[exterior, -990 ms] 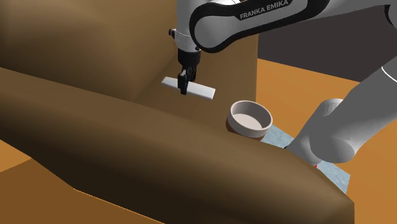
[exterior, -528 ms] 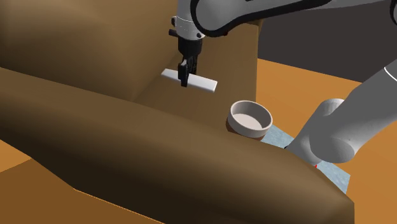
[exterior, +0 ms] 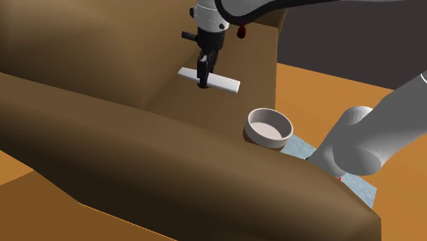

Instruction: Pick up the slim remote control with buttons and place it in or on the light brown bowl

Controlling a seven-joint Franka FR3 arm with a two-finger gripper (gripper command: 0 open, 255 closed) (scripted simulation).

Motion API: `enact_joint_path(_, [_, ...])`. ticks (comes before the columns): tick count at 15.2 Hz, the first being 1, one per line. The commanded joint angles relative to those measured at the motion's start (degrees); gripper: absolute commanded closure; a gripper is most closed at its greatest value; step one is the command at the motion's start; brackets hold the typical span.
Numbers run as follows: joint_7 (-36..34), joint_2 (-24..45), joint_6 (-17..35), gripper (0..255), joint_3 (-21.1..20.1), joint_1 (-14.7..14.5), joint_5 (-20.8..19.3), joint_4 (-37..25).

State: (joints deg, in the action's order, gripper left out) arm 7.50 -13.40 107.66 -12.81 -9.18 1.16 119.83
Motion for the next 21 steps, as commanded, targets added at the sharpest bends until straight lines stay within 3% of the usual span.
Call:
enact_joint_path(1, [1.0,-4.0,-0.3,255,0.6,0.0,0.7,3.6])
enact_joint_path(10, [5.3,-25.7,-4.6,255,4.3,-1.0,2.5,21.0])
enact_joint_path(18, [8.7,-48.6,-15.7,255,8.5,-1.4,1.0,32.8])
enact_joint_path(21, [8.7,-49.2,-13.7,255,8.4,-1.6,1.1,35.4])
